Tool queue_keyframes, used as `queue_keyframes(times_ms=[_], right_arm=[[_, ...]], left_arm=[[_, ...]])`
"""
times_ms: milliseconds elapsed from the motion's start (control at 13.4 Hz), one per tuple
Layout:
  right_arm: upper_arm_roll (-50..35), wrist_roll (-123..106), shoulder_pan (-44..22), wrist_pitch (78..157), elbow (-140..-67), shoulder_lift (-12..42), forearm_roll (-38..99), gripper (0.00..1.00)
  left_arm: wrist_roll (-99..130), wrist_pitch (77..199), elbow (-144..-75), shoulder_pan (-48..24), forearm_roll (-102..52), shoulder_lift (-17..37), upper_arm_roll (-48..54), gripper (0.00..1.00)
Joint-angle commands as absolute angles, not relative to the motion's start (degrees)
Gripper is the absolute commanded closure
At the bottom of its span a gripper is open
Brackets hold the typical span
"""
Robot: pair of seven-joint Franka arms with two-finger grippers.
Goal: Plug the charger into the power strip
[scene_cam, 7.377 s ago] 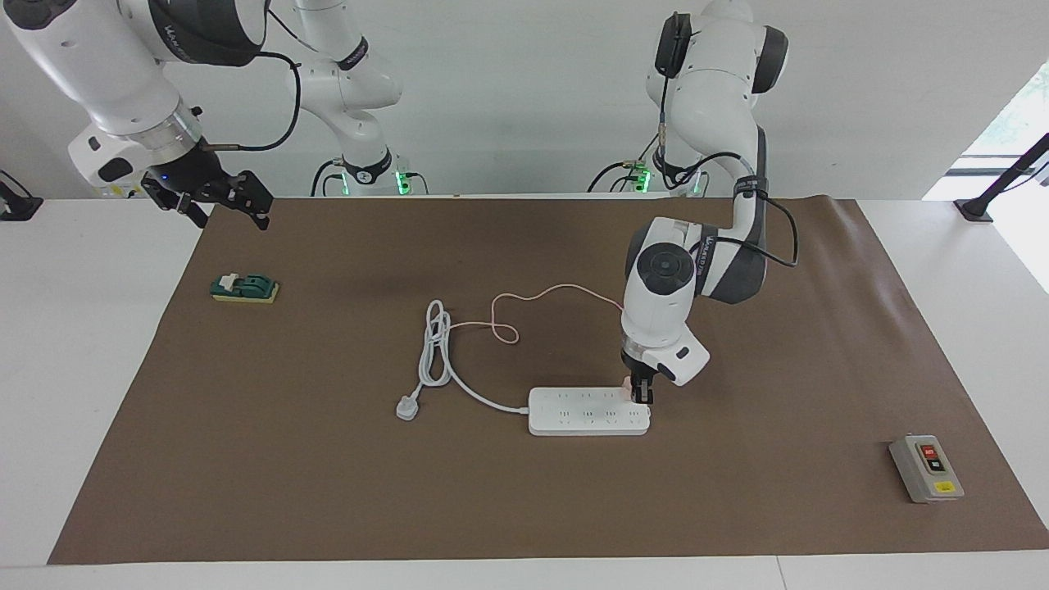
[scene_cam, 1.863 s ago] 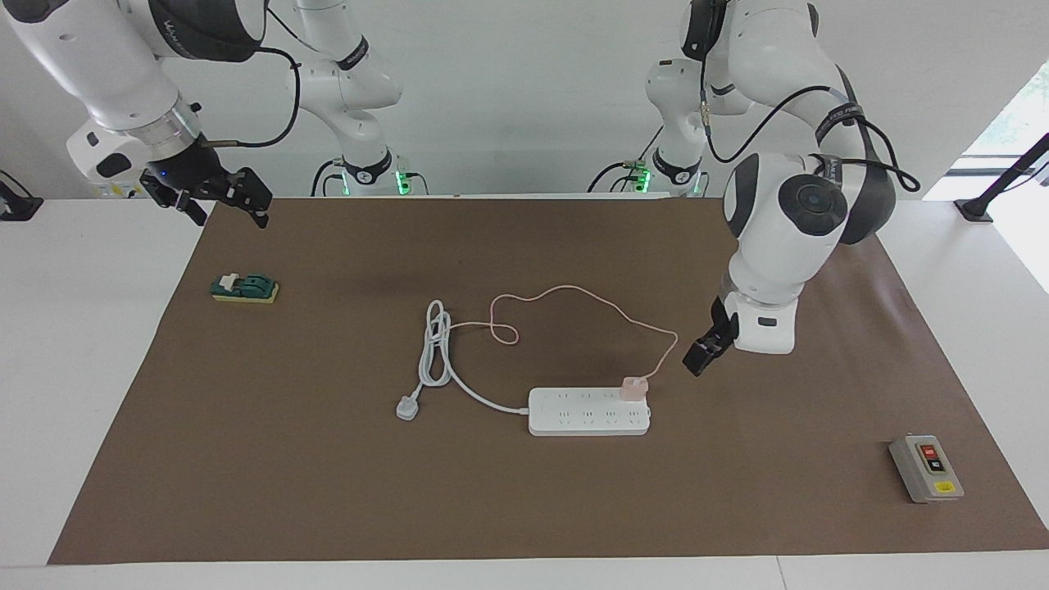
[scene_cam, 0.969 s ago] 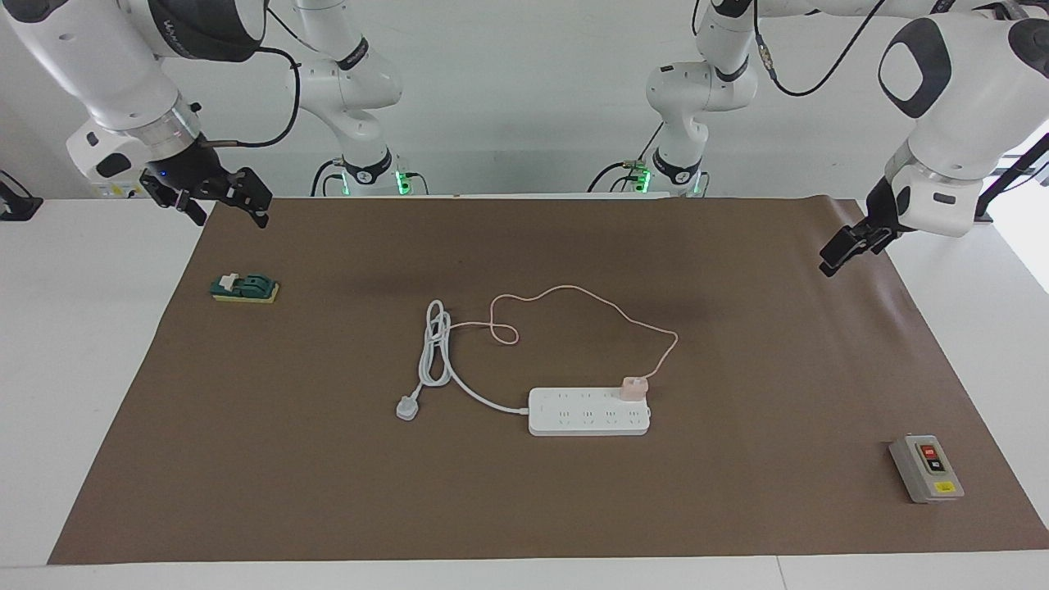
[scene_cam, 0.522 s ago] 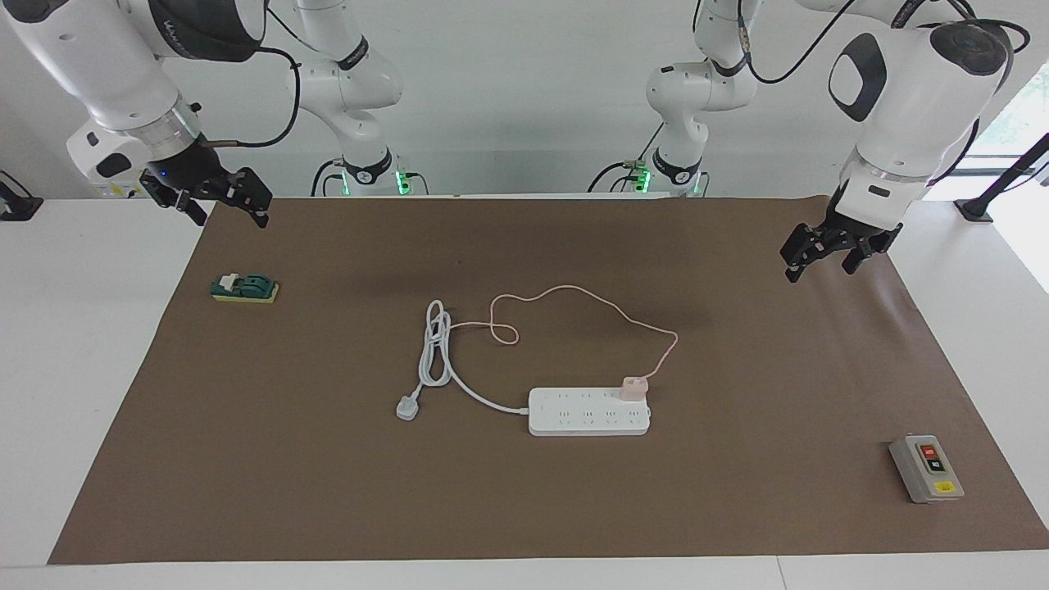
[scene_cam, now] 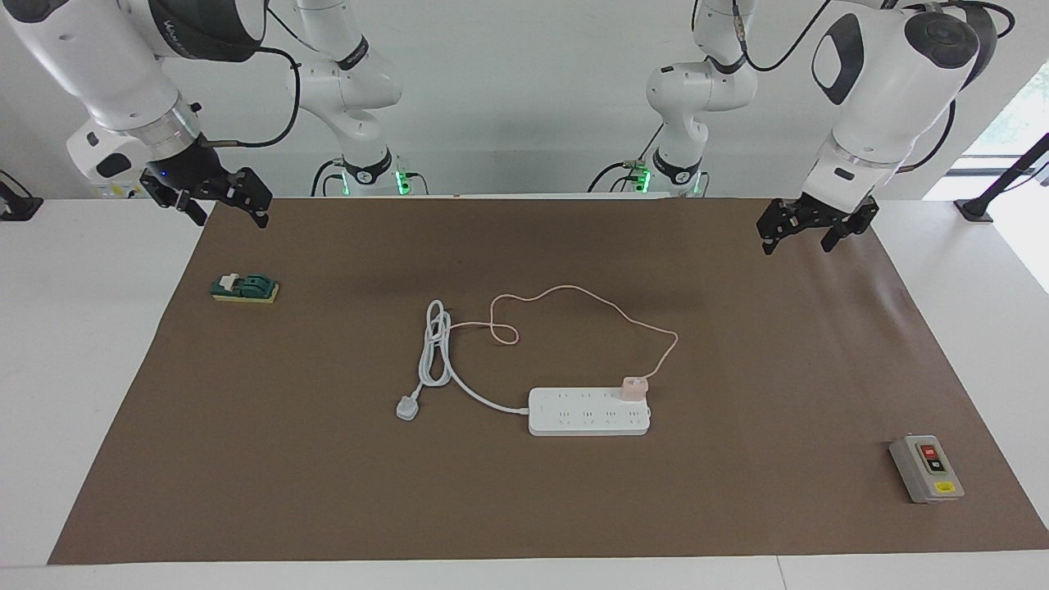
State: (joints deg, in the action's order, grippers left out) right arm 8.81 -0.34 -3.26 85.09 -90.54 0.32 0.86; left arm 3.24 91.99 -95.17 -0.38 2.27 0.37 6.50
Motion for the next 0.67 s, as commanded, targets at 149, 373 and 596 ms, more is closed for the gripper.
queue_keyframes(times_ms=[149,373,596], right_arm=[[8.6,-1.2,-3.0,84.1,-90.5,-0.3,0.8,0.0],[8.6,-1.2,-3.1,84.1,-90.5,-0.3,0.8,0.0],[8.6,-1.2,-3.1,84.1,-90.5,-0.3,0.8,0.0]], left_arm=[[2.9,89.0,-95.4,-0.8,2.6,-1.0,7.0,0.0],[4.5,89.8,-95.5,-0.9,1.6,-2.2,7.1,0.0],[5.3,89.9,-95.5,-0.9,0.3,-2.3,7.1,0.0]])
